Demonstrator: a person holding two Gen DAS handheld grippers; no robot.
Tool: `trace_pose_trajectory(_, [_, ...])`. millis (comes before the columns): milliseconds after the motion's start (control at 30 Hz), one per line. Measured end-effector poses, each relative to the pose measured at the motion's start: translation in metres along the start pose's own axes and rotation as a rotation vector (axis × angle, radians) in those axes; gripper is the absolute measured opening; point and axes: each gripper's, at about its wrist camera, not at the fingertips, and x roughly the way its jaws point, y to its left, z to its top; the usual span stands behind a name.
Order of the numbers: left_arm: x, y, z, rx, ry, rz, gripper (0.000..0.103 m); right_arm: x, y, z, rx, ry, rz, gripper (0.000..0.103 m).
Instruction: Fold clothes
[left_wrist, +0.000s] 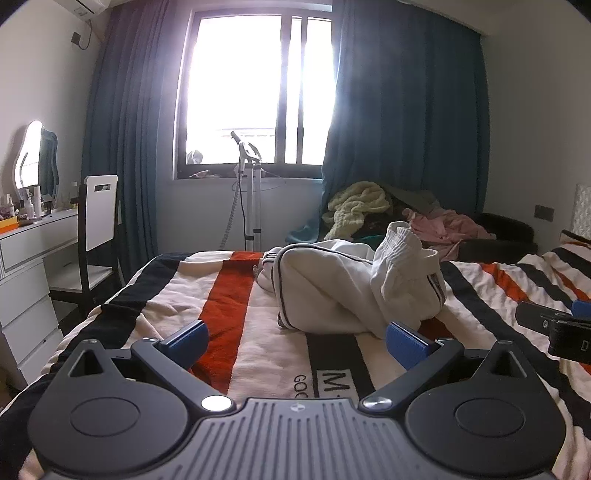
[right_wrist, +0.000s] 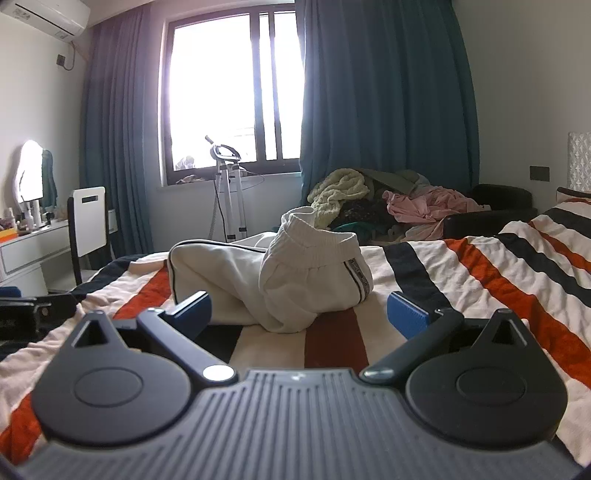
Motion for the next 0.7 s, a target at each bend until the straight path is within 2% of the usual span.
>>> trace_pose_trajectory(200, [0.000, 0.002, 0.003, -0.002, 0.008, -0.001, 0.103, 0.000, -0.009, 0.000, 0.017, -0.010, 0.003, 0.103])
trace_pose_trajectory(300, [-0.001, 0.003, 0.005, -0.003, 0.012, -0.001, 0.103, 0.000, 0.002, -0.003, -0.027, -0.011, -0.013, 0.103])
trace_pose_trajectory(700, [0.003, 0.003, 0.004, -0.005, 0.016, 0.000, 0.103, -0.005, -0.001, 0.001, -0.012, -0.023, -0.022, 0.103])
